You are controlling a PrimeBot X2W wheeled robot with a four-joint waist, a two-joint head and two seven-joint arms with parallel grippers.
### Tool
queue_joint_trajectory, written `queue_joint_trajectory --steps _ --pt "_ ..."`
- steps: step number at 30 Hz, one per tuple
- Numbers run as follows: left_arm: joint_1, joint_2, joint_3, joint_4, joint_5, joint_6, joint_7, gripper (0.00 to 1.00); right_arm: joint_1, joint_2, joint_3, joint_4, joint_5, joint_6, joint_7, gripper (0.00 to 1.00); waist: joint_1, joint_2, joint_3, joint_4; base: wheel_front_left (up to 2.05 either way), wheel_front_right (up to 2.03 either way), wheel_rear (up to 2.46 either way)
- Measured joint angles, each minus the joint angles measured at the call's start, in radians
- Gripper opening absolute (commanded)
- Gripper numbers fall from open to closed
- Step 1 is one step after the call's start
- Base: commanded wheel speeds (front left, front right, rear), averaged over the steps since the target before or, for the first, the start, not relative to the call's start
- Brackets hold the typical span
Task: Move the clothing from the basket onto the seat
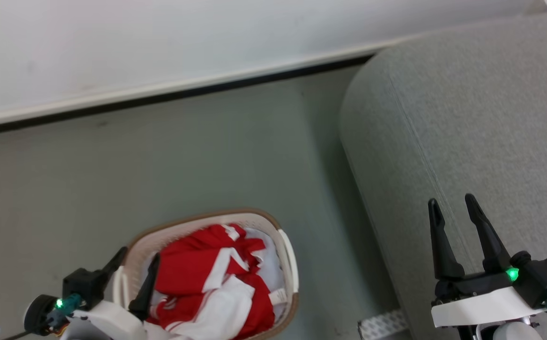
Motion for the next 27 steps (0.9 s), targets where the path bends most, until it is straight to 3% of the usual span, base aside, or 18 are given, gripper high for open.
queue_joint_trajectory --steps 11,19,27 --pt "-0.187 0.162 -0.355 0.278 -0.149 0.000 0.020 1.00 -0.033 0.000 0.014 -0.089 0.074 0.000 0.000 1.00 0.0000 0.0000 0.177 -0.121 0.00 0.00 0.00" --pt "-0.299 0.235 -0.631 0.344 -0.338 0.000 0.175 1.00 -0.042 0.000 0.010 -0.133 0.119 0.000 0.000 1.00 0.0000 -0.0001 0.298 -0.182 0.00 0.00 0.00" --pt "-0.420 0.310 -0.830 0.363 -0.471 0.000 0.299 1.00 -0.062 0.000 0.016 -0.170 0.164 0.000 0.000 1.00 0.0000 0.0000 0.413 -0.219 0.00 0.00 0.00"
